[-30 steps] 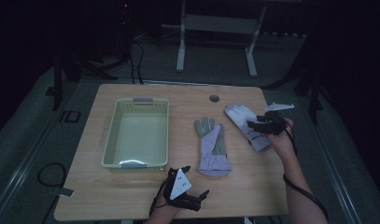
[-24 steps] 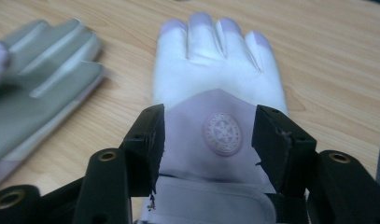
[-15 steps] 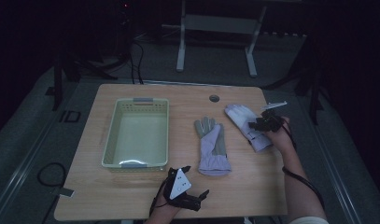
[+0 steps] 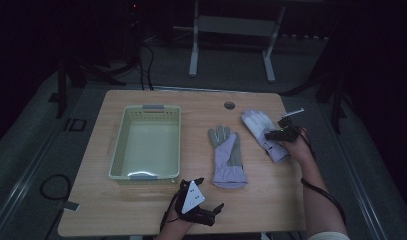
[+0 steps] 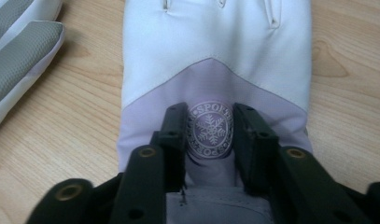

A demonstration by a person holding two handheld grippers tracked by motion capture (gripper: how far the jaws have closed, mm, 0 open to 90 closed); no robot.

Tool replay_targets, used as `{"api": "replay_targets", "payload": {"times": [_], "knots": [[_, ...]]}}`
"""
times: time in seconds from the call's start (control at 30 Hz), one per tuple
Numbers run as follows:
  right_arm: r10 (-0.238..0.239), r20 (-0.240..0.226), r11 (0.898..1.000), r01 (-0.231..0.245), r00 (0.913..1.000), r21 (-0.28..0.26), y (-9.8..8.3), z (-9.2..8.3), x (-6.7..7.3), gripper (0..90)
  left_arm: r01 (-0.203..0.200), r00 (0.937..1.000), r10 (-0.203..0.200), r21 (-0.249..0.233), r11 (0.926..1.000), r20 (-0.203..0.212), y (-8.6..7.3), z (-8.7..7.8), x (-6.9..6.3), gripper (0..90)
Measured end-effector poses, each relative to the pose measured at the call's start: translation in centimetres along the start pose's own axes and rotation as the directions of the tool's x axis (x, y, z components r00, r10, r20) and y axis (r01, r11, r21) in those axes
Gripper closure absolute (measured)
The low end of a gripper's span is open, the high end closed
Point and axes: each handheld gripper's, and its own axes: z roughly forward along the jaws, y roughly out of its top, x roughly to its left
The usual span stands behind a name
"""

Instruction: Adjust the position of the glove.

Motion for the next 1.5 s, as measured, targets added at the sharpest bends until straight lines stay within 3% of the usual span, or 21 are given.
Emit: {"api": "replay_targets", "payload": {"times": [0.23, 0.63, 0.73, 1.0, 1.13, 1.2, 1.27, 1.5], "knots": [[0.028, 0.023, 1.000, -0.028, 0.9994, 0.014, 0.5, -0.7, 0.5, 77.2, -0.001, 1.0000, 0.001, 0.002, 1.0000, -0.001, 0.0, 0.0, 0.0, 0.1], [0.150, 0.044, 0.985, -0.146, 0.9877, -0.091, 0.5, -5.9, 1.5, 79.4, -0.003, 1.0000, 0.003, 0.003, 1.0000, -0.008, 0.0, 0.0, 0.0, 0.1], [0.170, 0.045, 0.979, -0.163, 0.9844, -0.125, 0.2, -8.1, 2.4, 79.5, -0.005, 0.9999, 0.005, 0.003, 1.0000, -0.011, 0.0, 0.0, -0.1, 0.1], [0.191, 0.081, 0.970, -0.176, 0.9782, -0.166, -0.6, -11.5, 4.8, 79.4, -0.005, 0.9999, 0.005, 0.004, 1.0000, -0.015, 0.0, 0.0, -0.1, 0.1], [0.208, 0.092, 0.967, -0.190, 0.9737, -0.172, -1.7, -12.6, 5.7, 79.3, -0.007, 0.9998, 0.007, 0.004, 1.0000, -0.016, 0.0, 0.0, -0.1, 0.1], [0.240, 0.099, 0.957, -0.218, 0.9656, -0.193, -2.3, -13.1, 6.1, 79.2, -0.006, 0.9999, 0.006, 0.004, 1.0000, -0.016, 0.0, 0.0, -0.1, 0.1], [0.235, 0.122, 0.959, -0.209, 0.9643, -0.193, -2.8, -13.5, 6.7, 79.1, -0.006, 0.9999, 0.006, 0.003, 1.0000, -0.016, 0.0, 0.0, -0.1, 0.1], [0.245, 0.107, 0.950, -0.216, 0.9637, -0.224, -4.1, -14.2, 8.2, 78.8, -0.010, 0.9998, 0.010, 0.005, 0.9999, -0.018, 0.0, 0.0, -0.2, 0.1]]}}
